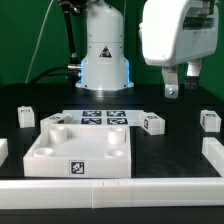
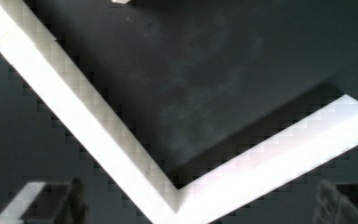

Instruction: Assemble one leg

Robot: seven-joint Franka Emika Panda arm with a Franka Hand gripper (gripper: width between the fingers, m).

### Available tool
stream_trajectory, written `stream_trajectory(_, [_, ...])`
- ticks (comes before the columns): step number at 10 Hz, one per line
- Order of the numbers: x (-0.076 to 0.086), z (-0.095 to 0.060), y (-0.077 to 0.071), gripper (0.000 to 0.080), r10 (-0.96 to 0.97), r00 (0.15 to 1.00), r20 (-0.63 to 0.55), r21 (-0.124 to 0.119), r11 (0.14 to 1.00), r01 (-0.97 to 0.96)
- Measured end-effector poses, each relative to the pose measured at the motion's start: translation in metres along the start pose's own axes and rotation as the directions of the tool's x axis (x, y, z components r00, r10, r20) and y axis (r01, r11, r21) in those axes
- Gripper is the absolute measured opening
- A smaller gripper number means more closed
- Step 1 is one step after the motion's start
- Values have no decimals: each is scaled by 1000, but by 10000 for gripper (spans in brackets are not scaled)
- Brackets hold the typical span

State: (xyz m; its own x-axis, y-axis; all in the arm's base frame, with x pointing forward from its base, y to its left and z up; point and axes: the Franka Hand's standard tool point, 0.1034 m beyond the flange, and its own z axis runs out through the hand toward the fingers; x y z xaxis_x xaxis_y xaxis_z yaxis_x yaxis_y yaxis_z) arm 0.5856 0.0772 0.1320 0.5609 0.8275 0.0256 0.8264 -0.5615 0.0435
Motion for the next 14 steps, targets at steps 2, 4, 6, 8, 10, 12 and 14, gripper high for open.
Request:
stream_trajectory(2, [0,0,0,650,-3,1000,0,-1,1000,3])
stream_trajectory(4, [0,0,0,650,-2,1000,-1,0,1000,2])
stream_trajectory(6, [0,0,0,650,-2,1000,-1,0,1000,2])
stream_trajectory(8, [0,0,0,650,-1,1000,-1,0,1000,1])
stream_trajectory(10, [0,0,0,650,-1,1000,-1,0,1000,1])
stream_trajectory(12, [-1,1,-1,650,-6,1000,1,1,1000,6])
stream_trajectory(14, [-22,19,-18,650,-156,988,0,8,988,156])
